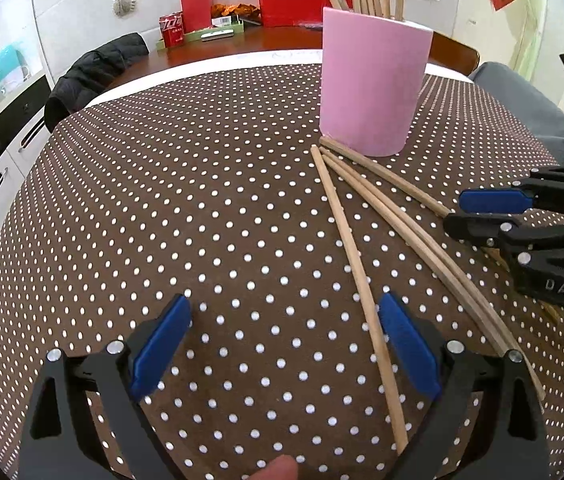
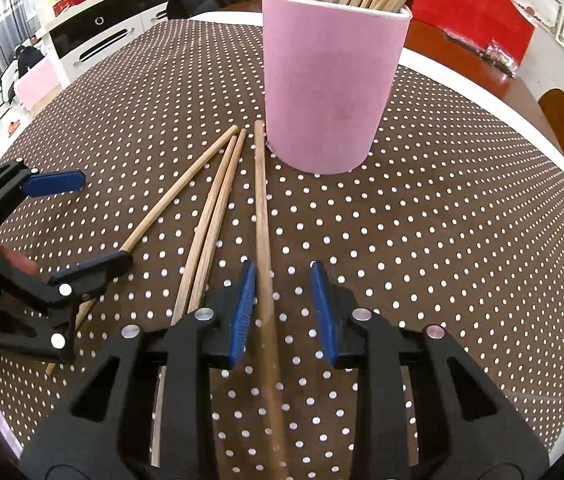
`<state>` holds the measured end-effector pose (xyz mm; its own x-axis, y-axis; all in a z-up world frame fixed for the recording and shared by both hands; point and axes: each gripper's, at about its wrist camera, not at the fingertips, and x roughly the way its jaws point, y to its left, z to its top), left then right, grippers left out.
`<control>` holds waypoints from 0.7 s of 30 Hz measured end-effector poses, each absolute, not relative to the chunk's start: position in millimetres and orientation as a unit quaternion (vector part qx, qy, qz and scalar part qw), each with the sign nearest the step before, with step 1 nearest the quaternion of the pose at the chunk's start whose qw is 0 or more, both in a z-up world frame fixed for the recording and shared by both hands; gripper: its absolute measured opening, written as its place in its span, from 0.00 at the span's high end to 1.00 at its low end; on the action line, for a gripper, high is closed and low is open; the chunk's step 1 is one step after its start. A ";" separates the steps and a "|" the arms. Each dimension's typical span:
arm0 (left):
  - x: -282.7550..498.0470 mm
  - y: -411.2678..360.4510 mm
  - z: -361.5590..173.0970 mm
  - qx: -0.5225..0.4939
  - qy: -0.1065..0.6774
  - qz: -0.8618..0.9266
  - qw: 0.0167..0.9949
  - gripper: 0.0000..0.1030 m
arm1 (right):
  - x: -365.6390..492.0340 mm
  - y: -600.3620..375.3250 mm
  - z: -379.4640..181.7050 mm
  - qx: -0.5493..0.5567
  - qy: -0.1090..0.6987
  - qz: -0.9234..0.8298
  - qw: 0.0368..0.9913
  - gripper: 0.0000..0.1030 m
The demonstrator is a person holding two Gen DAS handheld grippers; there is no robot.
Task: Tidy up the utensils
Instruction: 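Close the left tool on a chopstick while the right tool grasps another, then raise the left tool's chopstick over the pink cup while the right tool raises its chopstick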
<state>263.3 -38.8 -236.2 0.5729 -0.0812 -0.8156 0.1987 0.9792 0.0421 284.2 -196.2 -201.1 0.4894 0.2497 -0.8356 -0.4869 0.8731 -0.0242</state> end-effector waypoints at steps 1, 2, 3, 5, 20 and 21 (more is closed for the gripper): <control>268.2 -42.0 -234.6 0.074 0.459 -0.078 0.882 0.09 | 285.2 -193.0 -201.6 -0.130 0.455 0.218 0.854 0.72; 272.3 -44.2 -233.6 0.083 0.461 -0.077 0.880 0.09 | 285.9 -190.7 -201.8 -0.131 0.454 0.220 0.853 0.72; 278.1 -49.3 -232.6 0.095 0.461 -0.077 0.879 0.09 | 287.8 -188.1 -202.1 -0.130 0.454 0.223 0.853 0.72; 286.8 -56.1 -231.6 0.109 0.459 -0.077 0.878 0.09 | 287.8 -184.2 -202.7 -0.131 0.450 0.227 0.854 0.72; 264.1 -39.8 -223.0 0.053 0.450 -0.123 0.883 0.95 | 280.3 -191.7 -194.0 -0.064 0.425 0.260 0.864 0.94; 262.0 -35.1 -221.9 0.045 0.446 -0.120 0.886 0.95 | 280.2 -196.0 -192.5 -0.056 0.423 0.265 0.865 0.94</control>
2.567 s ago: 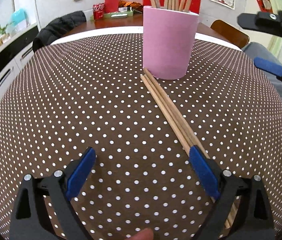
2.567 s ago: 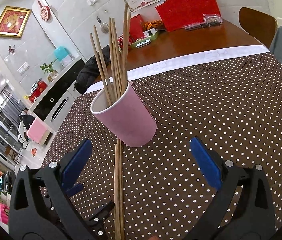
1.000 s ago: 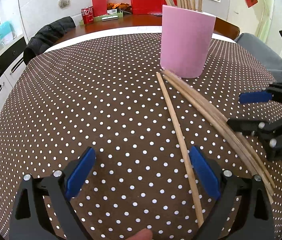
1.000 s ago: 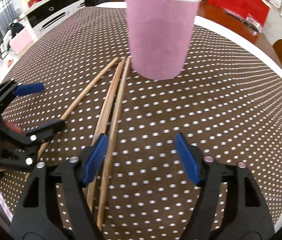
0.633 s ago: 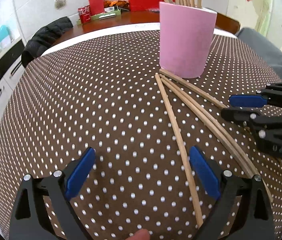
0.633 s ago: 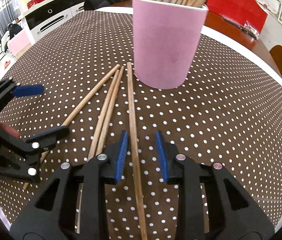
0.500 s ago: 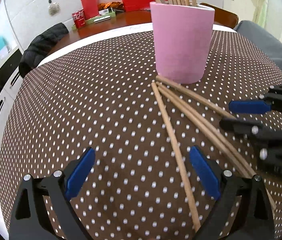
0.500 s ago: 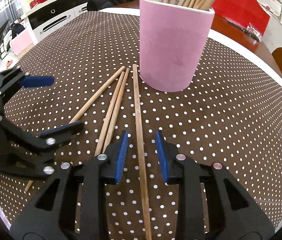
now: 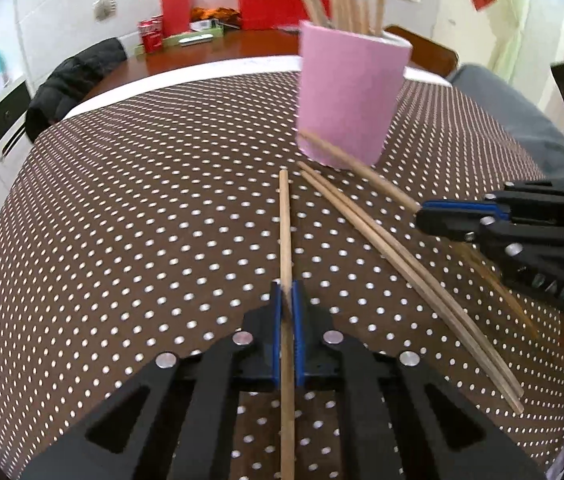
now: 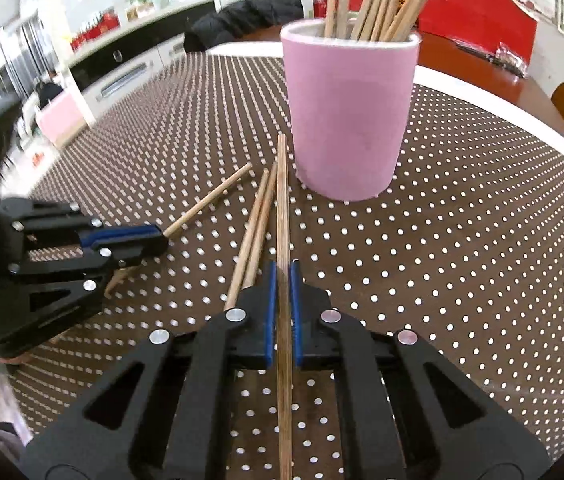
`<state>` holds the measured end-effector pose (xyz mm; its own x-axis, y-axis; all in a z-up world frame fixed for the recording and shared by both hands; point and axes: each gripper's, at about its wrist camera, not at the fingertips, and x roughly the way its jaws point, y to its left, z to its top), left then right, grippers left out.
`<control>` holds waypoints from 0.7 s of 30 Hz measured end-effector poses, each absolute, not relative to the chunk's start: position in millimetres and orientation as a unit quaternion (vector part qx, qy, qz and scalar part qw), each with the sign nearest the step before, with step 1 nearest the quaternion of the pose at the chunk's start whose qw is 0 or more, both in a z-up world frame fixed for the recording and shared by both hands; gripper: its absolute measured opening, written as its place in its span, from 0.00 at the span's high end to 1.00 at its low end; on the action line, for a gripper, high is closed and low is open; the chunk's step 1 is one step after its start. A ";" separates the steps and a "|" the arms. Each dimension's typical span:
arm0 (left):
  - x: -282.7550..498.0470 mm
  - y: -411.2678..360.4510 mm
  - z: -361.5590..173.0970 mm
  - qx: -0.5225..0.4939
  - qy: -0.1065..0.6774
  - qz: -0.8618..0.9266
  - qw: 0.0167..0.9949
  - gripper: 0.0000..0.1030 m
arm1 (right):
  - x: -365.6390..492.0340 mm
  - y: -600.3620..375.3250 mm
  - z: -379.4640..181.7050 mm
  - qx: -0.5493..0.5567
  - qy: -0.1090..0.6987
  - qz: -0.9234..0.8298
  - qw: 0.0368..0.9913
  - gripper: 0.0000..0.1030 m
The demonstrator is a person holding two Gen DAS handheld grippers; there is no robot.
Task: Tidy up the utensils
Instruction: 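Raise the left tool's chopstick over the pink cup while the right tool raises its chopstick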
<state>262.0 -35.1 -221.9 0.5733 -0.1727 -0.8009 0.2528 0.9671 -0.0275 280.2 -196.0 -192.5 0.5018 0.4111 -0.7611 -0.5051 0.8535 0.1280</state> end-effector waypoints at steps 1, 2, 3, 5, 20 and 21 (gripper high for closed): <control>260.1 -30.6 -220.6 0.036 0.443 -0.118 0.888 0.95 | 280.6 -199.3 -190.4 -0.041 0.420 0.272 0.865 0.94; 262.0 -26.2 -219.0 0.027 0.439 -0.116 0.891 0.95 | 280.3 -201.7 -189.2 -0.032 0.418 0.277 0.865 0.94; 260.6 -21.2 -214.9 0.015 0.430 -0.114 0.895 0.95 | 279.7 -204.1 -187.5 -0.023 0.413 0.285 0.865 0.94; 257.6 -16.0 -207.3 -0.001 0.412 -0.111 0.904 0.95 | 276.8 -209.1 -180.6 0.000 0.397 0.306 0.865 0.94; 268.1 -37.4 -103.1 -0.013 0.237 -0.126 0.963 0.95 | 271.2 -255.2 -99.7 0.131 0.235 0.324 0.907 0.94; 272.5 -40.3 -96.8 -0.015 0.226 -0.128 0.966 0.95 | 272.7 -256.2 -94.0 0.133 0.227 0.323 0.909 0.94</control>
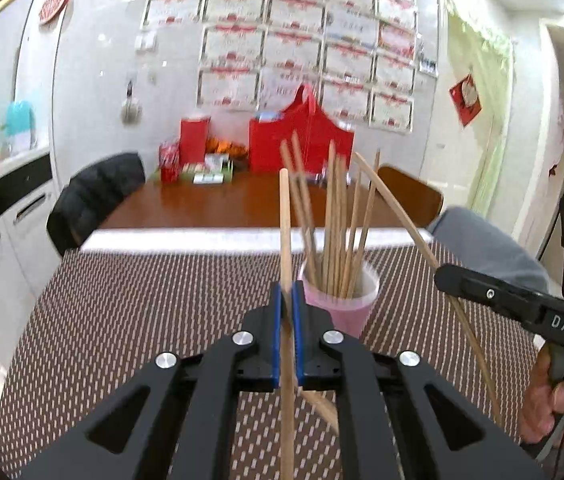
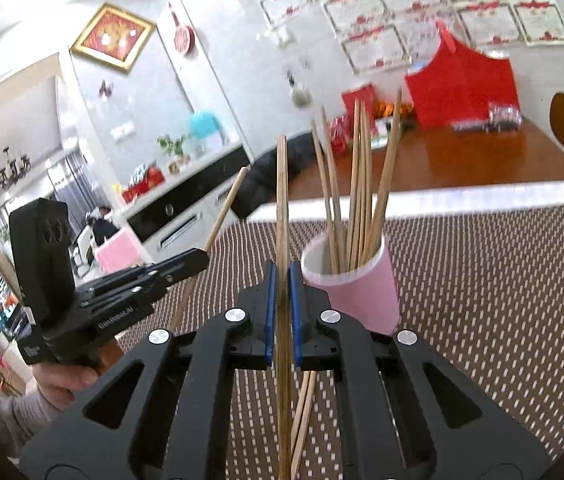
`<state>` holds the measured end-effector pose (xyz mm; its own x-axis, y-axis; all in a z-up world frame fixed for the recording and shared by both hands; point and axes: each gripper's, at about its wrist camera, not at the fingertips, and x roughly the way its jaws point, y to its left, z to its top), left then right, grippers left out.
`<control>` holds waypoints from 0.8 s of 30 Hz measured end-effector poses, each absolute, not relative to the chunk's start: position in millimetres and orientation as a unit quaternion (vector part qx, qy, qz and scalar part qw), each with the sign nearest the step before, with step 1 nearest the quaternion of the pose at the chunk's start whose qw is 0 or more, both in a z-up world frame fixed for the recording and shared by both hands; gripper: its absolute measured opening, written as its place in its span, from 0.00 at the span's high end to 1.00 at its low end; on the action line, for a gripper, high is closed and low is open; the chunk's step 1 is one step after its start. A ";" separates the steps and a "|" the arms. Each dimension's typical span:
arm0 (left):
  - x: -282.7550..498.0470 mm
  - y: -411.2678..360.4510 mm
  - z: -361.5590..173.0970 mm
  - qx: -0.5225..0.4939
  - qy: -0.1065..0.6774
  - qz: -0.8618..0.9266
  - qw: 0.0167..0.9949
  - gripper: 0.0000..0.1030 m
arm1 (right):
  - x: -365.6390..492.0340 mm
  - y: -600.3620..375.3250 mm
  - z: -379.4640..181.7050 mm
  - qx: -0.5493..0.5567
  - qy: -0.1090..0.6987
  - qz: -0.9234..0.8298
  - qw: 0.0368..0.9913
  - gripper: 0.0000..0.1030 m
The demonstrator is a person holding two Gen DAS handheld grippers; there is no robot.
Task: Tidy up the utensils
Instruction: 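Raise the left tool's chopstick over the pink cup while the right tool raises its chopstick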
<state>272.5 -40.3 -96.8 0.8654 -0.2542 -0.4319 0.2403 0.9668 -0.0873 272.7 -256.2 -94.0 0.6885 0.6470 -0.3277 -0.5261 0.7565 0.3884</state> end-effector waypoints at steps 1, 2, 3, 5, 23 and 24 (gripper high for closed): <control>274.7 -43.5 -90.7 -0.018 0.216 -0.132 0.967 0.95 | 275.9 -256.8 -86.2 0.135 0.215 0.320 0.913 0.94; 277.0 -44.9 -85.0 -0.022 0.206 -0.136 0.969 0.95 | 278.6 -257.6 -81.4 0.138 0.208 0.319 0.914 0.94; 278.1 -46.7 -78.9 -0.027 0.193 -0.140 0.971 0.95 | 283.0 -259.2 -75.6 0.142 0.199 0.318 0.916 0.94; 287.2 -49.0 -67.9 -0.039 0.171 -0.152 0.973 0.95 | 293.7 -261.5 -62.2 0.149 0.180 0.315 0.920 0.94; 382.5 -73.0 -60.2 -0.144 0.027 -0.226 0.963 0.95 | 383.2 -247.6 -31.8 0.191 0.045 0.261 0.945 0.93; 388.4 -76.7 -66.3 -0.135 0.036 -0.226 0.964 0.95 | 387.3 -247.0 -36.6 0.189 0.046 0.259 0.946 0.93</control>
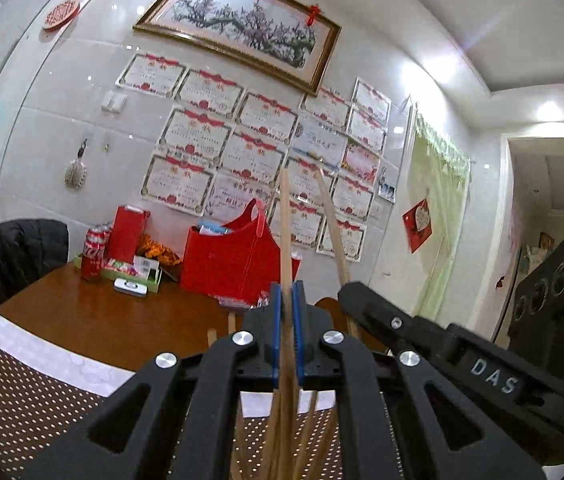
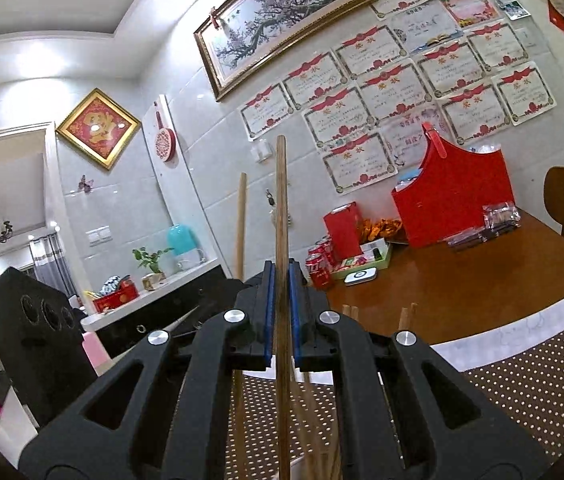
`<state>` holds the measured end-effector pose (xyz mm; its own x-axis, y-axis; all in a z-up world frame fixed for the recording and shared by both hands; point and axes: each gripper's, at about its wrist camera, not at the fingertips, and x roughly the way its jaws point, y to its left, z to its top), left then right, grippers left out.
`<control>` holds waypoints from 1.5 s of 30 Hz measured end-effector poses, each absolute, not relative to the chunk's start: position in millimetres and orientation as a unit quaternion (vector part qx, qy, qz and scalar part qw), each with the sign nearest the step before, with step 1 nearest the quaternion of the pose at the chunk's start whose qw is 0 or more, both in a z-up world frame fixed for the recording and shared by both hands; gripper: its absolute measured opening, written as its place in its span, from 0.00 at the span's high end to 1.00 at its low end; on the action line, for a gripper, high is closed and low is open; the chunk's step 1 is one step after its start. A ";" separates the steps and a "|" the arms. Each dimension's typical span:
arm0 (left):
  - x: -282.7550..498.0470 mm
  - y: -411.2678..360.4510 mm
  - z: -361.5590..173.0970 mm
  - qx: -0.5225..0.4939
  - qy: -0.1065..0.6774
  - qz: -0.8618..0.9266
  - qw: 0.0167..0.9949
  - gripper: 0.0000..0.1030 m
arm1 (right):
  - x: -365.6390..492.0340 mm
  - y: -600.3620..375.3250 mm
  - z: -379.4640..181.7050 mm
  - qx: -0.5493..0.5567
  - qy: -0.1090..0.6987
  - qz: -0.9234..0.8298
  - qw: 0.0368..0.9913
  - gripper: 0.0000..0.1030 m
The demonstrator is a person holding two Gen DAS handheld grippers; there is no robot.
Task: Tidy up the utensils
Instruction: 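Raise the left tool's chopstick over the pink cup while the right tool raises its chopstick, then lower both chopsticks into the pink cup and open both tools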
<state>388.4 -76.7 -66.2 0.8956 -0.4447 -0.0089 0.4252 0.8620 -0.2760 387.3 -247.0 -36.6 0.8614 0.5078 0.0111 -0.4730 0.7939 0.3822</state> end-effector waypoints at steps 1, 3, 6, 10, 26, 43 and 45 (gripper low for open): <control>391.6 -78.3 -69.5 -0.130 0.040 -0.223 0.965 0.95 | 390.8 -246.7 -41.6 0.189 0.048 0.257 0.947 0.93; 397.4 -79.4 -75.9 -0.133 0.048 -0.220 0.965 0.95 | 396.2 -246.3 -50.2 0.190 0.053 0.253 0.947 0.93; 399.3 -81.0 -82.4 -0.132 0.052 -0.213 0.967 0.95 | 400.1 -246.0 -55.5 0.185 0.060 0.254 0.947 0.93; 397.9 -82.2 -89.0 -0.127 0.054 -0.207 0.969 0.95 | 400.4 -247.3 -61.2 0.187 0.063 0.250 0.948 0.93; 397.8 -81.2 -100.9 -0.120 0.070 -0.201 0.970 0.95 | 401.8 -246.3 -75.1 0.178 0.074 0.244 0.950 0.93; 396.4 -67.4 -100.9 -0.130 0.070 -0.197 0.969 0.87 | 394.6 -253.6 -79.5 0.187 0.059 0.229 0.953 0.27; 394.1 -63.5 -99.3 -0.133 0.065 -0.194 0.970 0.69 | 391.0 -258.1 -76.3 0.194 0.048 0.228 0.953 0.22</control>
